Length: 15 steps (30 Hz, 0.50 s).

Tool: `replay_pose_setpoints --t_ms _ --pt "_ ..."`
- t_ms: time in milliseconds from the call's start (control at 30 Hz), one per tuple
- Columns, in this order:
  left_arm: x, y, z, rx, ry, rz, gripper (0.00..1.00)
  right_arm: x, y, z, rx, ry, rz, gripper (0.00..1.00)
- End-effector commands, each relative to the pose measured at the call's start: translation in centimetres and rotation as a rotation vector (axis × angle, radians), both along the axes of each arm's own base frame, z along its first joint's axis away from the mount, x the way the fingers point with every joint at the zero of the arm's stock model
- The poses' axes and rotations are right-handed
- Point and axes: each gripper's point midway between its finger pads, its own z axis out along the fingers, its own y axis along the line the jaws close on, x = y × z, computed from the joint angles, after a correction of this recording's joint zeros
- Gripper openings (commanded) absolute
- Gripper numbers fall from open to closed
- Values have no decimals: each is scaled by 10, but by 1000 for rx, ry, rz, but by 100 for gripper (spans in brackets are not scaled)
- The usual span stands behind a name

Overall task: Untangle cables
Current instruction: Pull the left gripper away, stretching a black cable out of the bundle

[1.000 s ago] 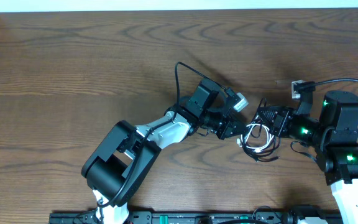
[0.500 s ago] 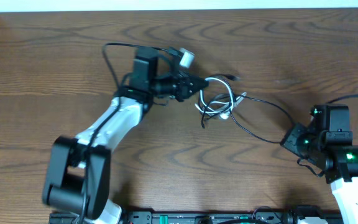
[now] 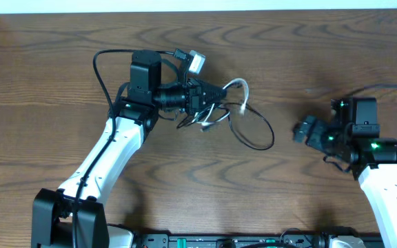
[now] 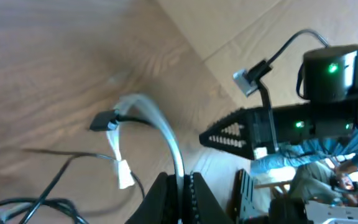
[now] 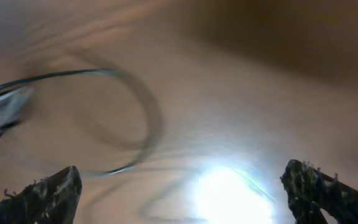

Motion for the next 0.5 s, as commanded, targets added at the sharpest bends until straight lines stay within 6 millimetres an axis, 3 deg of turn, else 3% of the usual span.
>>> replay_pose_setpoints --t_ms 0,100,300,467 --pt "-6 1 9 -17 -1 -22 7 -2 70 42 227 -224 487 99" --pt "-13 -1 13 -43 5 -67 7 -1 83 57 292 -296 564 99" --pt "-10 -2 16 -46 2 -50 7 -1 86 53 304 -280 571 99" --pt "-3 -11 35 -96 -29 -33 8 -15 113 56 358 -296 709 99"
